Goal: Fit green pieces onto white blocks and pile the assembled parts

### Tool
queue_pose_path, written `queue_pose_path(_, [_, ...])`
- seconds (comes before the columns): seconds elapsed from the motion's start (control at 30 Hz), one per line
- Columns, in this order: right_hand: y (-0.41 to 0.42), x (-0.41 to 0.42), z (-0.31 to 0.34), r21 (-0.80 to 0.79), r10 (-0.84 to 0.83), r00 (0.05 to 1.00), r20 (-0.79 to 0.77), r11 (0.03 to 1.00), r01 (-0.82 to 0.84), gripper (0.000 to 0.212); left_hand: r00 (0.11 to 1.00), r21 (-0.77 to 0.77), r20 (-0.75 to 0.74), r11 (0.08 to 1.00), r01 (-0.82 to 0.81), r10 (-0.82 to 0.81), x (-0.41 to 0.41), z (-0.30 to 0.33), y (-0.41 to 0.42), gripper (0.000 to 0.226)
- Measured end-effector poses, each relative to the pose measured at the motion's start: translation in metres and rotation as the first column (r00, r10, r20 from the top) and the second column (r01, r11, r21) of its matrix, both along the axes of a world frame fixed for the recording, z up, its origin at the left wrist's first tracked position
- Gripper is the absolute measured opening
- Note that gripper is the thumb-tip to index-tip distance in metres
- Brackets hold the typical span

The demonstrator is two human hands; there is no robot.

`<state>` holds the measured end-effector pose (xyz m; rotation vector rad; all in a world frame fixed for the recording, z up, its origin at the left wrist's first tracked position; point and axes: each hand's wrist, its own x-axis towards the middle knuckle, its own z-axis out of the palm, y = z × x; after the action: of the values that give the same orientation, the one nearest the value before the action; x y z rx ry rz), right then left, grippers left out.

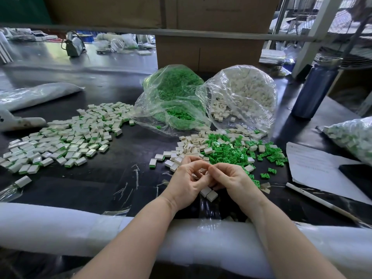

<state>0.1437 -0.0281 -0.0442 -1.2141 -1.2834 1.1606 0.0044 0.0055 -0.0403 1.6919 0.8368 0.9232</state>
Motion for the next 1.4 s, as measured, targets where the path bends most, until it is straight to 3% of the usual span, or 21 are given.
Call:
queue_pose_path(0.1, [0.0009, 0.0021, -0.0019, -0.036, 0.002, 0.997, -0.072, 0.999, -0.004, 0.011, 0.999, 0.031, -0.051, 0.999, 0.015, -0.013, 0.0001, -0.0008, -0.0001, 0.017])
queue_pose_path(0.27, [-0.0007, 0.0023, -0.0005, -0.044, 0.018, 0.998, -0.062, 0.999, -0.021, 0.028, 0.993, 0.062, -0.118, 0.998, 0.023, -0.016, -0.0001, -0.0032, 0.0015, 0.017])
queue_pose_path(0.4, [-0.001, 0.0033, -0.0013, -0.022, 0.008, 1.0, -0.009, 1.0, -0.008, 0.012, 0.99, 0.08, -0.139, 0.996, 0.038, -0.027, -0.0007, -0.0039, 0.0018, 0.021])
queue_pose_path(0.7, [-0.0015, 0.0037, -0.0023, -0.037, -0.018, 1.0, 0.013, 0.999, 0.019, 0.012, 0.979, 0.132, -0.2, 0.989, 0.072, -0.045, 0.0003, -0.0061, 0.0015, 0.021])
queue_pose_path(1.1, [-0.0016, 0.002, -0.0027, -0.015, 0.012, 1.0, -0.022, 1.0, -0.012, 0.012, 0.984, 0.146, -0.174, 0.987, 0.067, -0.041, 0.0002, -0.0077, 0.0037, 0.027])
queue_pose_path(1.4, [-0.0011, 0.0021, -0.0013, -0.006, -0.024, 1.0, -0.007, 1.0, 0.024, 0.015, 0.975, 0.168, -0.218, 0.982, 0.086, -0.048, 0.0011, -0.0091, 0.0048, 0.014])
